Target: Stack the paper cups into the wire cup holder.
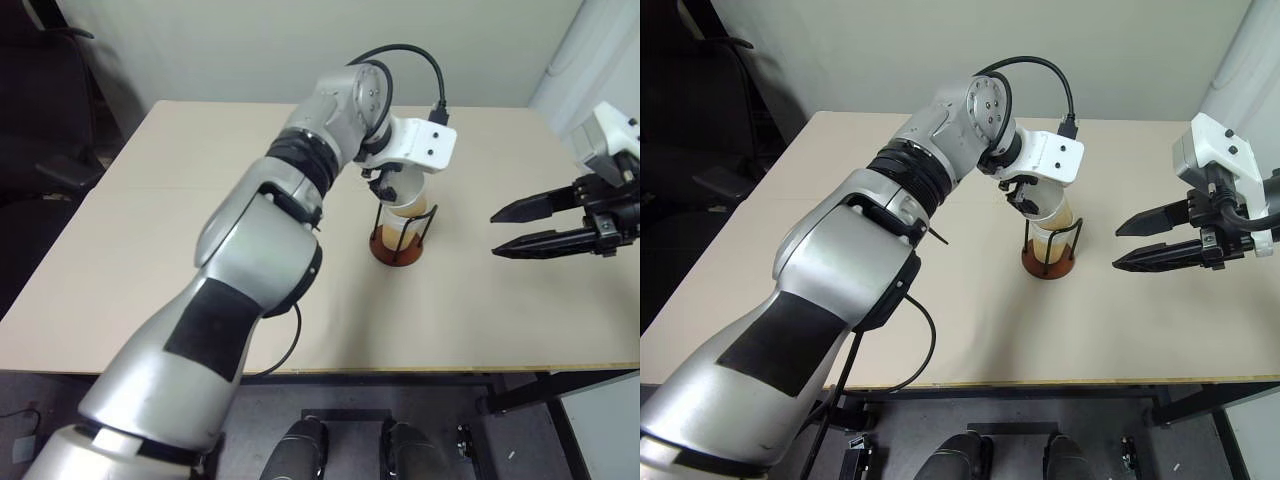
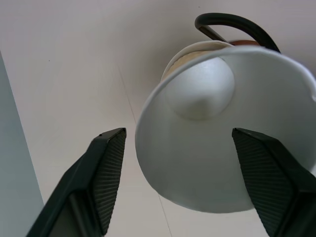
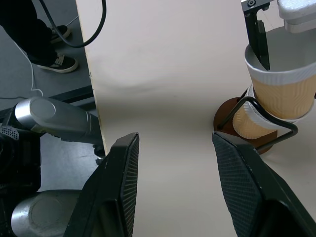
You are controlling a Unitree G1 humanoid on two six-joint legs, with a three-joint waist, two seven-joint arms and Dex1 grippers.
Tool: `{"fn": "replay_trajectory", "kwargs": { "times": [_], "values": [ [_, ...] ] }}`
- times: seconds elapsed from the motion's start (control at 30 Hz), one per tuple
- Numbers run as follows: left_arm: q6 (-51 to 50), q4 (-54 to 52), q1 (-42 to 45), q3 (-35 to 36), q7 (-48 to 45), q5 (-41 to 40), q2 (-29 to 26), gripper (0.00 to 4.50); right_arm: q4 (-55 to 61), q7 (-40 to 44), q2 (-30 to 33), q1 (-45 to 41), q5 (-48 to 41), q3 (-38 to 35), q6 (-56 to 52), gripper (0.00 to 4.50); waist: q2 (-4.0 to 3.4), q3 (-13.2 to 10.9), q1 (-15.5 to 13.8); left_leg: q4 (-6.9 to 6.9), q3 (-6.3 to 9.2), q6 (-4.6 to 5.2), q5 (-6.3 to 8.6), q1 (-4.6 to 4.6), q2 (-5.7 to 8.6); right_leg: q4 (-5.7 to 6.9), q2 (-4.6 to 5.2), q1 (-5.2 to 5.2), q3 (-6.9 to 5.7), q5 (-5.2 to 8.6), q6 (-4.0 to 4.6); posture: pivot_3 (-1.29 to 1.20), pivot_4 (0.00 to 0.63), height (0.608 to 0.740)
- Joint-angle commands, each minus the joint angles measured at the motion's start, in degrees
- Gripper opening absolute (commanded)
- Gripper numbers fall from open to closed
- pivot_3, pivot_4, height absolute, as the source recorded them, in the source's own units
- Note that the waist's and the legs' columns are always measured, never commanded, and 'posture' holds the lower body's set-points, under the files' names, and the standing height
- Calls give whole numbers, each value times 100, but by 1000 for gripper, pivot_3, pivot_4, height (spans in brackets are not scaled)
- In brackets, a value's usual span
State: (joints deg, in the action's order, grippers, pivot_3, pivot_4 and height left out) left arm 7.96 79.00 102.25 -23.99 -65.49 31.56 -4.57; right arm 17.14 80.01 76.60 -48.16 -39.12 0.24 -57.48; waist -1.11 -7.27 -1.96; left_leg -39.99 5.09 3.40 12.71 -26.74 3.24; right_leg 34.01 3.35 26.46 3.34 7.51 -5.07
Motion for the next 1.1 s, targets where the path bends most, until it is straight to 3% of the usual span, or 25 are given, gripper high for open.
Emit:
{"fn": "replay_trajectory", "kwargs": {
  "times": [0.03,0.27,0.73,0.9,1.1],
  "values": [
    [51,-35,126,59,122,-30,-23,4129,26,8,139,-32,-34,-251,59,2332,0,0,0,0,0,0,0,0,0,0,0,0,0,0,0,0,150,740],
    [-168,-30,183,287,707,-175,31,4129,-10,36,164,-18,-11,-222,128,2332,0,0,0,0,-1,0,0,0,0,0,0,0,0,0,-1,0,150,740],
    [-159,-76,185,825,786,-588,-203,4129,-7,-15,135,-80,-14,-189,123,2332,0,0,1,0,-2,0,0,0,0,0,-1,0,0,1,-2,0,150,740],
    [150,-203,-18,1299,492,-1092,-881,4129,-12,-140,31,-100,-55,-223,74,2332,-2,1,25,2,-1,-2,-1,3,0,2,-3,2,0,1,-2,0,150,740],
    [260,-718,-676,2009,-450,-1964,-2246,4129,180,-460,-248,30,-259,-341,-108,2332,-6,3,74,5,-1,-10,-6,20,-1,21,-11,3,-1,3,6,0,150,740]
  ]
}}
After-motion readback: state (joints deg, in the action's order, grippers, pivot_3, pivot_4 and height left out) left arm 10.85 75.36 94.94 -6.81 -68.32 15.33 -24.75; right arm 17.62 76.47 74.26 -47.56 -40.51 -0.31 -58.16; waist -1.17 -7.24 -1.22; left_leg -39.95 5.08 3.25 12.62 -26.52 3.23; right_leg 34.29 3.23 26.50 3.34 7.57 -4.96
